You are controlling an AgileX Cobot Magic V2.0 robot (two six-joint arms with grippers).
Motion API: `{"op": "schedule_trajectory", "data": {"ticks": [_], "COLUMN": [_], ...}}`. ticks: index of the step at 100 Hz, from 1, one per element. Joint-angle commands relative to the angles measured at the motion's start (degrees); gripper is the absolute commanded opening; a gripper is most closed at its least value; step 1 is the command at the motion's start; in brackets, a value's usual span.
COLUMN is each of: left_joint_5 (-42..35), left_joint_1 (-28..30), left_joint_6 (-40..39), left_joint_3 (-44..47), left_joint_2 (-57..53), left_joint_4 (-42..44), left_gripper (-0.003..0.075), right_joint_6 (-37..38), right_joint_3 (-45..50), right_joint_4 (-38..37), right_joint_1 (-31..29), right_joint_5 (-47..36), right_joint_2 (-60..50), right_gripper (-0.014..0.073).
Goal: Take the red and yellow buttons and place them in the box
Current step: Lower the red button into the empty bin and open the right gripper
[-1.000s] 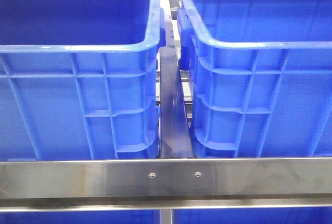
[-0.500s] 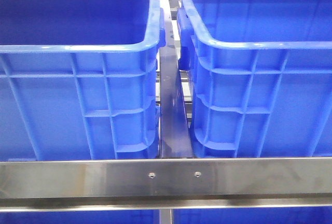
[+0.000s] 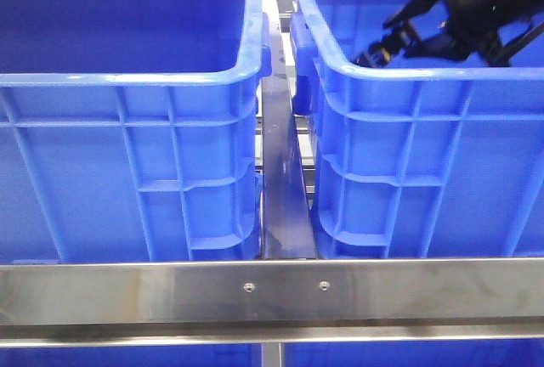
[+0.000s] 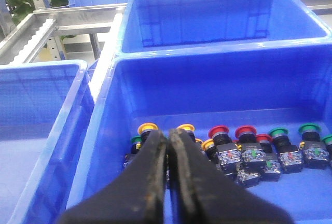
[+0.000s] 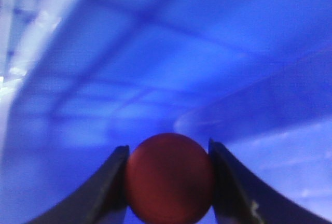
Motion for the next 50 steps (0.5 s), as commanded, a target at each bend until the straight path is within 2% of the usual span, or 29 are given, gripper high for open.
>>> {"op": "schedule_trajectory", "data": {"ticks": [1, 50], "left_joint_5": [-4.7, -4.7], "left_joint_1": [0.11, 0.11], "left_joint_6": [-0.57, -0.57], "left_joint_3": [-1.43, -1.43], "left_joint_2": [0.49, 0.49], "left_joint_4": [0.08, 0.08], "left_gripper": [-0.0019, -0.0019], "right_joint_6": [-1.0, -1.05], "right_joint_3": [-4.04, -8.28], "right_joint_4": [3.1, 3.37], "right_joint_1": [-0.37, -0.37], "right_joint_5": [2.83, -2.44], "right_joint_2": [0.12, 5.2], "right_gripper": [0.0014, 0.0014]}}
